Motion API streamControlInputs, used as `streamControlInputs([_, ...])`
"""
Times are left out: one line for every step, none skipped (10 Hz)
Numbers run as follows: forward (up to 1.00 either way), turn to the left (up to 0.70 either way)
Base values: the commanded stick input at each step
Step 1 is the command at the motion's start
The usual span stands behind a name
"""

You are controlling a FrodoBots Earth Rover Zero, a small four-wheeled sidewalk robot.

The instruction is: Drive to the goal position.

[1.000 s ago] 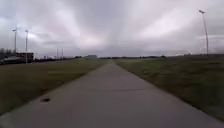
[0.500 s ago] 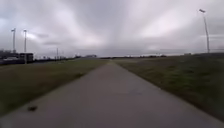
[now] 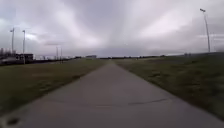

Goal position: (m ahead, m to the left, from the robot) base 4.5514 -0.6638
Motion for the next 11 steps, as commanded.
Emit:
streamControlInputs([0.70,0.00])
streamControlInputs([0.70,0.00])
streamControlInputs([0.70,0.00])
streamControlInputs([0.70,0.00])
streamControlInputs([0.70,0.00])
streamControlInputs([0.70,0.00])
streamControlInputs([0.70,0.00])
streamControlInputs([0.70,0.00])
streamControlInputs([0.70,0.00])
streamControlInputs([0.70,0.00])
streamControlInputs([0.70,0.00])
